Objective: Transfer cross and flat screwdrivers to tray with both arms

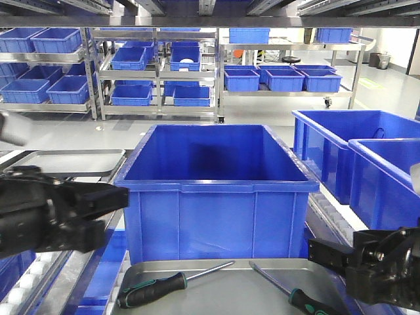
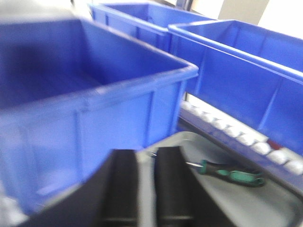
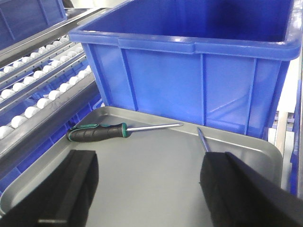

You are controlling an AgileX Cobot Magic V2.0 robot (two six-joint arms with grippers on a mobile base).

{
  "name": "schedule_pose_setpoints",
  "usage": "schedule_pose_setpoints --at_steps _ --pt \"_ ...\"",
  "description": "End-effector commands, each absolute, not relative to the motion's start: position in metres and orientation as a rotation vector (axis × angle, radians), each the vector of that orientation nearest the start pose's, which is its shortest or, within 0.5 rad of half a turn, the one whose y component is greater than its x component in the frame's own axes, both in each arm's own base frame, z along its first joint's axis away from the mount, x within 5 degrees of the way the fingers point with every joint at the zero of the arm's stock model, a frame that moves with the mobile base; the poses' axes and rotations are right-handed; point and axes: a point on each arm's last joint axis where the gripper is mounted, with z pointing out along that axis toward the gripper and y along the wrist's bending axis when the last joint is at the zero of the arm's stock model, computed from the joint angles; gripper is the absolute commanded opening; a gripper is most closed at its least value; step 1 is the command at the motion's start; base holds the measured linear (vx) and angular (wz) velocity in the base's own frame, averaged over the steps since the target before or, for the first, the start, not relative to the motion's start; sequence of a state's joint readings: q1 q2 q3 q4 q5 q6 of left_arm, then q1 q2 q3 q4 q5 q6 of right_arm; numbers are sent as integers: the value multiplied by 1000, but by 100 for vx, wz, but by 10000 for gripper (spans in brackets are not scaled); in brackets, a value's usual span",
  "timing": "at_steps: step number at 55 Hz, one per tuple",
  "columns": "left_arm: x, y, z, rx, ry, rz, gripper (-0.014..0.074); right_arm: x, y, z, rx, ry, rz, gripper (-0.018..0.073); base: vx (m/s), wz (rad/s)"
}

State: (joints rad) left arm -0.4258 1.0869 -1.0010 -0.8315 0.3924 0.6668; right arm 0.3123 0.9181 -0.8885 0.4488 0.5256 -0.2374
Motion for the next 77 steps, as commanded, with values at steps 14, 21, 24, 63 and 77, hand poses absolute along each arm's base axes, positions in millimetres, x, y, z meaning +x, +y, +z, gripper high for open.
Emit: schedule_pose_setpoints --at_steps 14,21,24,63,77 --pt "166 -84 357 255 1744 -529 41 174 74 388 -270 1895 510 531 0 0" --pt "147 -69 328 212 1732 -486 30 174 74 388 -270 1895 510 531 0 0" --pt "138 -63 315 195 1714 -469 29 174 74 388 -270 1895 510 531 0 0" --pt "56 0 212 -94 1493 -88 31 174 74 388 -273 1900 512 531 0 0" --pt "54 4 213 -137 1464 -41 31 174 74 388 -273 1901 512 531 0 0"
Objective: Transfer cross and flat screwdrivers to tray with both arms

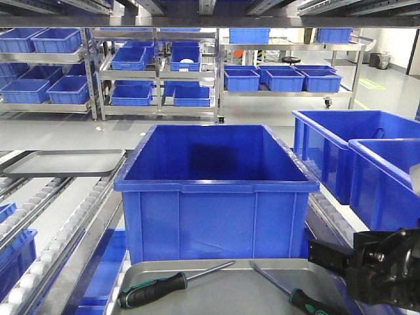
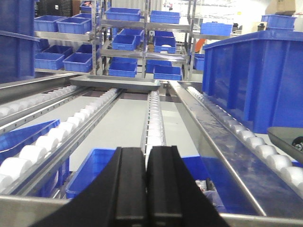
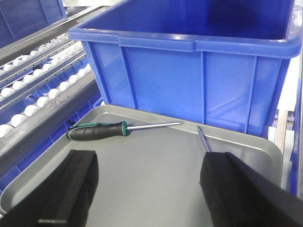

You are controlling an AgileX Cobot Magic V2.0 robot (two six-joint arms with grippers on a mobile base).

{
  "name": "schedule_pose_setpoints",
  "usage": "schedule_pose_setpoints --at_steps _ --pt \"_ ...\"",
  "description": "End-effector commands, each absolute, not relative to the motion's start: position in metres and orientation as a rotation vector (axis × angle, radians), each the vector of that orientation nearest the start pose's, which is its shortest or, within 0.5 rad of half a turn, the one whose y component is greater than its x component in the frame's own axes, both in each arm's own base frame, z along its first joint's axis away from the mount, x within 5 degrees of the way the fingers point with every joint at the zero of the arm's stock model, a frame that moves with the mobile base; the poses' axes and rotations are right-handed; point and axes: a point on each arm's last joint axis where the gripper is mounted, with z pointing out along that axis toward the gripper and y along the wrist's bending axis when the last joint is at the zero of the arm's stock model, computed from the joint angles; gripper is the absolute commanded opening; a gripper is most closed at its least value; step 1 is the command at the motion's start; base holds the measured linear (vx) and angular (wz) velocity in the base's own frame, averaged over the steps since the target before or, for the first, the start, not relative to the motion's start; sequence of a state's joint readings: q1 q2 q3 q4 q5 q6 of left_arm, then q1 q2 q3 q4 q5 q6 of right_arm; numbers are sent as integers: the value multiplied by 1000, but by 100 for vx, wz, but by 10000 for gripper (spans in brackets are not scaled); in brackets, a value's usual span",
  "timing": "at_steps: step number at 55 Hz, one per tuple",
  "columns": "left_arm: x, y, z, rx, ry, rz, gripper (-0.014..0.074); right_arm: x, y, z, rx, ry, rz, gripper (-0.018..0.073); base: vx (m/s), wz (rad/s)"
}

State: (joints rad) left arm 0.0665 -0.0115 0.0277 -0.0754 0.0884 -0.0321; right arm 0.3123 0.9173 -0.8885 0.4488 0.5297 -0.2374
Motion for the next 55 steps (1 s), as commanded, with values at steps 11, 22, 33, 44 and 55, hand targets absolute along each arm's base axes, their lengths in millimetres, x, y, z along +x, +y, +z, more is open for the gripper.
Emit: schedule_pose_setpoints --at_steps 11,22,33,44,55 --pt "54 4 213 -138 1468 -41 31 174 74 388 -273 1901 512 531 0 0" --pt "54 4 213 -138 1468 -41 31 174 74 388 -273 1901 512 531 0 0" --pt "54 4 213 -138 1468 -41 31 174 74 388 -273 1901 512 531 0 0" --pt "54 4 213 -138 1468 -41 31 166 66 383 -325 1873 388 517 0 0" --pt "54 4 213 -138 1468 -41 31 127 34 353 -155 1783 297 424 0 0"
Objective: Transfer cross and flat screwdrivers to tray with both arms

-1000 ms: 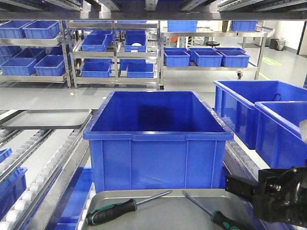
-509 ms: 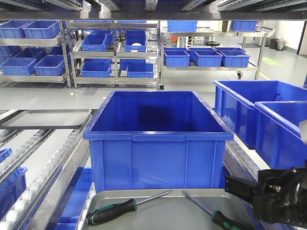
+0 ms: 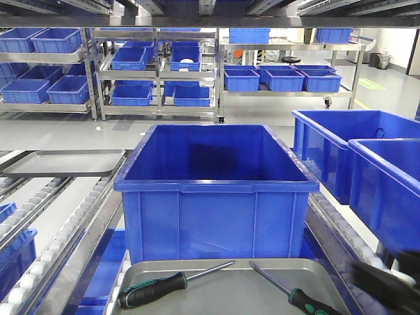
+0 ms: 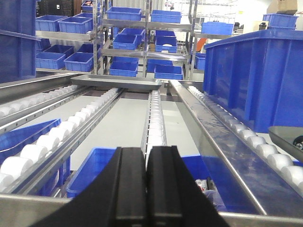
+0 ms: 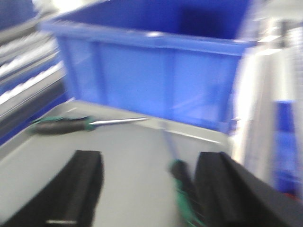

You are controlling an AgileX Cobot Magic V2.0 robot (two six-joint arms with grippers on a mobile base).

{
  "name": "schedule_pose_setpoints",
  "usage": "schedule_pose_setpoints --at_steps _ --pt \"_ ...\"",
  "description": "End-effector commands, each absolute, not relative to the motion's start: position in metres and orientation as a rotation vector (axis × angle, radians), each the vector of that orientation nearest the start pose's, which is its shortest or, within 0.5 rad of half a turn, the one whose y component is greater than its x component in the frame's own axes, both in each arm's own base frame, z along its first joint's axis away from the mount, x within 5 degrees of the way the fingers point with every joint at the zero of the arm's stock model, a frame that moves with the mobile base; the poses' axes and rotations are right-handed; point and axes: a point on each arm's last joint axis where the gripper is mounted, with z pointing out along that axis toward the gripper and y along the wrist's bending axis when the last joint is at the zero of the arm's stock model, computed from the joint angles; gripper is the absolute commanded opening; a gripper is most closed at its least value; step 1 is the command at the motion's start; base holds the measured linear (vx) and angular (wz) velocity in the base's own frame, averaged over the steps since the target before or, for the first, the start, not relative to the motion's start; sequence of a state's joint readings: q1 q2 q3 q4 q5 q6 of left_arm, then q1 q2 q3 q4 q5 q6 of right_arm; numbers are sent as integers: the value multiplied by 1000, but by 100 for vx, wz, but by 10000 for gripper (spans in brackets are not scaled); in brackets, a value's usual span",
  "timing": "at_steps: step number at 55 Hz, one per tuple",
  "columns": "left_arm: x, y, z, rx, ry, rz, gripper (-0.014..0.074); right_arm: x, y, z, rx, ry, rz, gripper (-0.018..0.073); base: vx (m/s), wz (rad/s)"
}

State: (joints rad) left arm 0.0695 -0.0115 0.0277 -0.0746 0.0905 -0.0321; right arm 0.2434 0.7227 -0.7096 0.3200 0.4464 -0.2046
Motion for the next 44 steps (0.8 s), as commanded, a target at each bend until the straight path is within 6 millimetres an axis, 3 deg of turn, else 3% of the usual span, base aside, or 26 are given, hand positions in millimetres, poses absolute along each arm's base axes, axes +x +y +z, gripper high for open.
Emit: schedule_pose_setpoints --at_steps 1,15,29,38,44 --pt "54 4 213 -138 1468 -41 31 122 31 351 -145 1766 281 412 0 0" --pt "54 4 213 -138 1468 -41 31 70 3 291 -43 1681 27 203 0 0" --pt "54 4 213 -138 1468 -41 31 54 -2 235 -79 1590 -119 -15 0 0" --pt "54 4 213 -138 1468 -41 31 56 1 208 -116 1442 -119 -12 0 0" --pt "54 4 213 -138 1468 -41 31 56 1 208 -111 1431 -112 -11 0 0"
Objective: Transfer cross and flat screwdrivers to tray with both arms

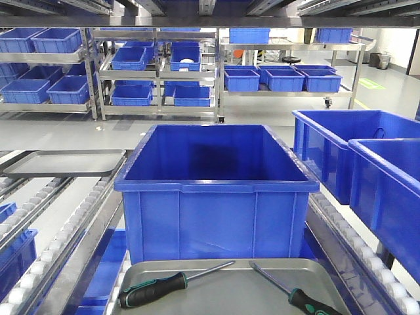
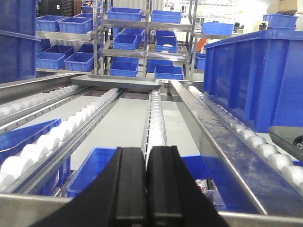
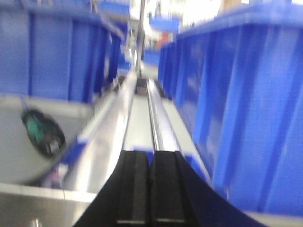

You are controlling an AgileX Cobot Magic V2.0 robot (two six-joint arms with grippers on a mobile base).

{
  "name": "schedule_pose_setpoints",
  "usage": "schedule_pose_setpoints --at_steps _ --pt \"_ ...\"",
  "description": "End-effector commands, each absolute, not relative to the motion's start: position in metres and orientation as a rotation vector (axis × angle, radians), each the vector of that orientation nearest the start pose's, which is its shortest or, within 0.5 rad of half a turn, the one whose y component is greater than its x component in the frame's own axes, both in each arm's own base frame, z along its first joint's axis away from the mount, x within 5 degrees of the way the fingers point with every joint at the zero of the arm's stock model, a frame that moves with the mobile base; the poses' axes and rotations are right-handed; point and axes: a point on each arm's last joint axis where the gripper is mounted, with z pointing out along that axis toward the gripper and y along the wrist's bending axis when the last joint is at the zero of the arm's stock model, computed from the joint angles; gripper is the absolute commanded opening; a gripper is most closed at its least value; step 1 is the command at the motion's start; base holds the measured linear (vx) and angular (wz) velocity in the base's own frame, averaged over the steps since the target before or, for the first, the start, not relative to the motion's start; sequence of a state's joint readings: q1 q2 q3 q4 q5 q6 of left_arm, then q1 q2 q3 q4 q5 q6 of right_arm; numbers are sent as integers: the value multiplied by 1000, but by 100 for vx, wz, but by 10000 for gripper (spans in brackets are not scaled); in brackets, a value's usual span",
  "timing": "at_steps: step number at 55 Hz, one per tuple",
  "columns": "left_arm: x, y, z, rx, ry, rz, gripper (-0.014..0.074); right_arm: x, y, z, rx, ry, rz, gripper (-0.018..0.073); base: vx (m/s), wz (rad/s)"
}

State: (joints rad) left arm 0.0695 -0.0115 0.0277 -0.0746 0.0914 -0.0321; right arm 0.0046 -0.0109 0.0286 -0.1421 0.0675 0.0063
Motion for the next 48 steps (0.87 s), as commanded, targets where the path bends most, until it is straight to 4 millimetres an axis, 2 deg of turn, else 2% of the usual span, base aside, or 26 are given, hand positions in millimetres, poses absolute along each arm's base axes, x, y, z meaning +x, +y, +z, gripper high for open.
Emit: schedule_pose_setpoints --at_steps 1,48 --pt "54 4 213 -138 1468 -41 31 56 1 208 -111 1432 -112 -11 0 0" --pt "54 4 213 -138 1468 -41 31 56 1 208 -101 1430 -101 -11 0 0"
